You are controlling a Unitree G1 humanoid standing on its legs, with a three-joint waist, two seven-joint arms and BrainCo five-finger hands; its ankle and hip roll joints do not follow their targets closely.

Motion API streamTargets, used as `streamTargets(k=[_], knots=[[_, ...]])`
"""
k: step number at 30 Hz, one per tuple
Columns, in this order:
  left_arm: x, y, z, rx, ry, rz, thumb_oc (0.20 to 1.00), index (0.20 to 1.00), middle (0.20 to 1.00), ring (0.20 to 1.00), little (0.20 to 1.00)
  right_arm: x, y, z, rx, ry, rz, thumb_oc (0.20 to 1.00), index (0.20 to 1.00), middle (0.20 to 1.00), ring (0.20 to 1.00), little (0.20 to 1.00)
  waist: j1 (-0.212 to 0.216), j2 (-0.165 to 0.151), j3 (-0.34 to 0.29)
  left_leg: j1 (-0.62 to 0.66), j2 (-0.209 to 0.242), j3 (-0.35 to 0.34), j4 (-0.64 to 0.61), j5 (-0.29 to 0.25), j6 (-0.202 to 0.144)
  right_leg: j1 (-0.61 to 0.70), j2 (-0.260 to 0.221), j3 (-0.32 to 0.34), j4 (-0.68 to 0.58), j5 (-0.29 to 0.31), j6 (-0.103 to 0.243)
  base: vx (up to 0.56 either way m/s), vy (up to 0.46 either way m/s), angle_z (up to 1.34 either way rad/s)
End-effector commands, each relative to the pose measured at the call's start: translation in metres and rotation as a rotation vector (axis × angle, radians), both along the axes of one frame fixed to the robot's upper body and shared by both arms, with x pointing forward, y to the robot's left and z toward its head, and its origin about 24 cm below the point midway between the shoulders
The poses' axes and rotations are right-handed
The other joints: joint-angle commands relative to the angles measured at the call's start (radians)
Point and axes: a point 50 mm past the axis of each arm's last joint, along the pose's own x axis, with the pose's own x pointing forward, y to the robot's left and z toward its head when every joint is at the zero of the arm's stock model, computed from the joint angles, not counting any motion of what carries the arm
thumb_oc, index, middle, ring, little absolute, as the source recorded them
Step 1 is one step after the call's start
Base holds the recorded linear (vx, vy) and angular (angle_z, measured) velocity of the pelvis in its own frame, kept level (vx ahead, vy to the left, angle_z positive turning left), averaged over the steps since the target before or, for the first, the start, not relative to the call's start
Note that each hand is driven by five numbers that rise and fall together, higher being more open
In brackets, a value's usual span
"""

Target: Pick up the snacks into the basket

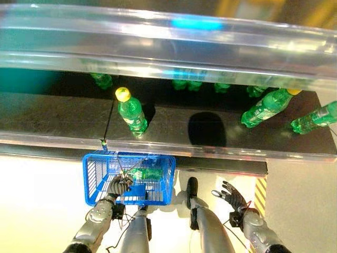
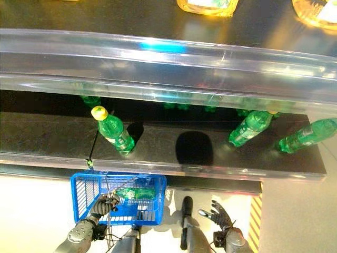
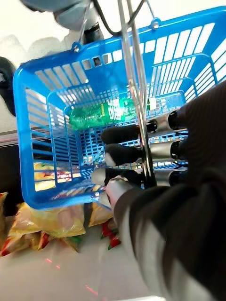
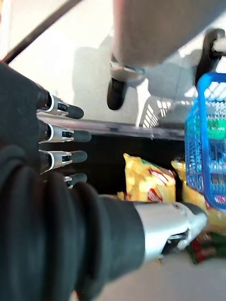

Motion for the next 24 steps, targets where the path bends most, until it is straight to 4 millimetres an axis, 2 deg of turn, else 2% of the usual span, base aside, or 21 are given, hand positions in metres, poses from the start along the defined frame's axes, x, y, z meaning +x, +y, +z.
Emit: streamTargets(k=[1,8,13,15,17,19,20,22,24], knots=[[-0.029,0.015,-0.020,0.115,0.082,-0.006,0.200,0.200,0.200,0.200,0.200,0.003,-0.014,0.016,0.003,-0.103,-0.041,1.000,1.000,1.000,1.000,1.000,0.003,0.020,-0.041,-0.068,-0.009,-0.040,0.037,0.018,0.005,0.012,-0.114,0.061,0.119,-0.109,0.154,-0.01,-0.042,0.07],[-0.052,0.032,-0.054,0.203,0.271,0.056,0.200,0.200,0.200,0.200,0.200,0.000,-0.021,0.017,-0.064,-0.110,-0.029,1.000,1.000,1.000,1.000,1.000,0.006,0.019,-0.040,-0.048,0.007,-0.059,0.038,0.024,-0.007,0.030,-0.099,0.045,0.166,-0.150,0.144,-0.01,-0.054,0.04],[-0.057,0.038,-0.055,0.200,0.280,0.087,0.200,0.200,0.200,0.200,0.200,-0.007,-0.027,0.013,-0.084,-0.094,-0.041,1.000,1.000,1.000,1.000,1.000,0.018,0.027,-0.036,-0.032,0.015,-0.104,0.018,0.050,-0.028,0.046,-0.100,0.007,0.229,-0.198,0.124,-0.04,-0.123,0.24],[-0.057,0.039,-0.054,0.189,0.277,0.102,0.200,0.200,0.200,0.200,0.200,-0.009,-0.029,0.012,-0.082,-0.093,-0.052,1.000,1.000,1.000,1.000,1.000,0.024,0.038,-0.040,-0.037,0.025,-0.130,-0.014,0.095,-0.053,0.057,-0.086,-0.031,0.223,-0.208,0.108,-0.10,-0.206,0.18],[-0.057,0.041,-0.054,0.175,0.268,0.121,0.200,0.200,0.200,0.200,0.200,-0.011,-0.034,0.012,-0.101,-0.094,-0.066,1.000,1.000,1.000,1.000,1.000,0.029,0.059,-0.054,-0.052,0.051,-0.147,-0.089,0.190,-0.088,0.071,-0.063,-0.090,0.172,-0.212,0.094,-0.13,-0.175,0.53],[-0.053,0.039,-0.051,0.151,0.240,0.143,0.200,0.200,0.200,0.200,0.200,-0.012,-0.035,0.012,-0.096,-0.097,-0.094,1.000,1.000,1.000,1.000,1.000,0.037,0.058,-0.065,-0.055,0.077,-0.134,-0.168,0.252,-0.091,0.082,-0.061,-0.124,0.120,-0.207,0.091,-0.08,-0.076,0.72],[-0.051,0.039,-0.051,0.134,0.233,0.162,0.200,0.200,0.200,0.200,0.200,-0.011,-0.034,0.013,-0.098,-0.102,-0.096,1.000,1.000,1.000,1.000,1.000,0.041,0.050,-0.070,-0.054,0.073,-0.139,-0.171,0.247,-0.087,0.089,-0.060,-0.129,0.086,-0.191,0.092,-0.08,-0.066,0.43],[-0.051,0.037,-0.050,0.107,0.217,0.182,0.200,0.200,0.200,0.200,0.200,-0.010,-0.035,0.015,-0.108,-0.111,-0.094,1.000,1.000,1.000,1.000,1.000,0.038,0.034,-0.079,-0.035,0.057,-0.151,-0.121,0.189,-0.067,0.089,-0.063,-0.129,0.036,-0.156,0.095,-0.14,-0.057,0.26],[-0.048,0.033,-0.051,0.083,0.212,0.179,0.200,0.200,0.200,0.200,0.200,-0.006,-0.038,0.018,-0.110,-0.122,-0.107,1.000,1.000,1.000,1.000,1.000,0.024,0.007,-0.080,-0.010,0.029,-0.178,-0.019,0.076,-0.050,0.102,-0.091,-0.132,-0.020,-0.112,0.098,-0.17,0.030,0.17]])
